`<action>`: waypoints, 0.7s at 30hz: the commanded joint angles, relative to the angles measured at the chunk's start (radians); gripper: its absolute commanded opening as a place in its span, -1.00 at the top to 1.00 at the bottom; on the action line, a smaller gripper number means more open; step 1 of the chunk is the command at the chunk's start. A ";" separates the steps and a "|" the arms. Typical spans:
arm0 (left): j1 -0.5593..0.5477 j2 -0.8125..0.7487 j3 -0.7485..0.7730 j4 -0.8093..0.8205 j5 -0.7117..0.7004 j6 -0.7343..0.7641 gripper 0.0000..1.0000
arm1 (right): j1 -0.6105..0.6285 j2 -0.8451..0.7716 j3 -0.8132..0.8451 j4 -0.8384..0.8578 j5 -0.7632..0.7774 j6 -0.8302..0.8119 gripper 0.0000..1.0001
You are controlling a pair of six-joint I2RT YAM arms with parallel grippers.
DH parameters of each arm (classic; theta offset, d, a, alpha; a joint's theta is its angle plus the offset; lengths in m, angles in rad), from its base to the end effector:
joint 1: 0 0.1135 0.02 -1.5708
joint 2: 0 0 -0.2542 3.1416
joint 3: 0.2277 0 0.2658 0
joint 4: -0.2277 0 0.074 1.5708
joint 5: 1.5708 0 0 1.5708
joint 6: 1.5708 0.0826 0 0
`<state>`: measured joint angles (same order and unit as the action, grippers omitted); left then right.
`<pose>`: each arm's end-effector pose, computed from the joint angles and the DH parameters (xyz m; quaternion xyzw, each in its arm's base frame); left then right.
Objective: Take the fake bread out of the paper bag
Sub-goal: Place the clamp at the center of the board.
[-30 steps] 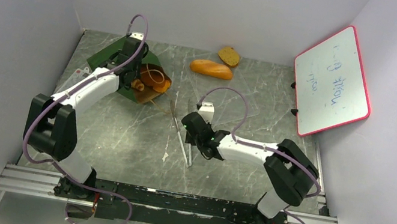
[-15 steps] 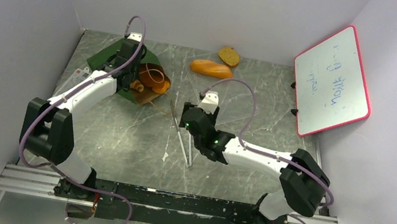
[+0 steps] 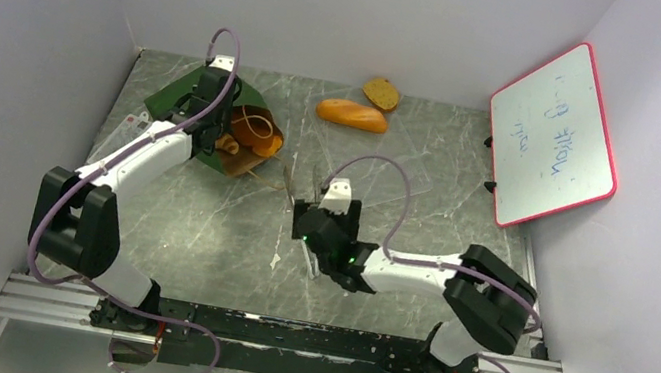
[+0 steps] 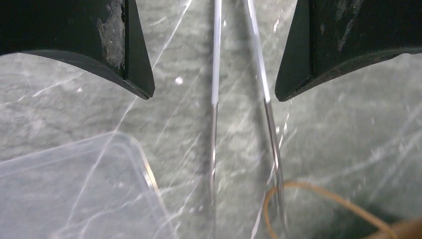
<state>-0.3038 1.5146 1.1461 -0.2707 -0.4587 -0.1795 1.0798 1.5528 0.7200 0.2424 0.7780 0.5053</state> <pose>0.3809 -0.0811 0.2417 -0.0479 0.8747 0.0926 0.4733 0.2135 0.2764 0.1425 -0.0600 0.8335 0.0753 0.5441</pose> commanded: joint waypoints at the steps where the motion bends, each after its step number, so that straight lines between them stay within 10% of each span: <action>1: 0.003 -0.039 -0.010 0.054 0.032 0.004 0.86 | 0.075 0.056 -0.020 0.024 0.089 0.038 -0.92; 21: 0.003 -0.038 -0.024 0.077 0.080 0.002 0.86 | 0.134 0.175 -0.041 0.090 0.073 0.040 -0.82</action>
<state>-0.3038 1.5051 1.1339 -0.2504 -0.4068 -0.1745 1.2079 1.7088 0.6674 0.2974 0.8265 0.5404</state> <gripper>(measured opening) 0.074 0.909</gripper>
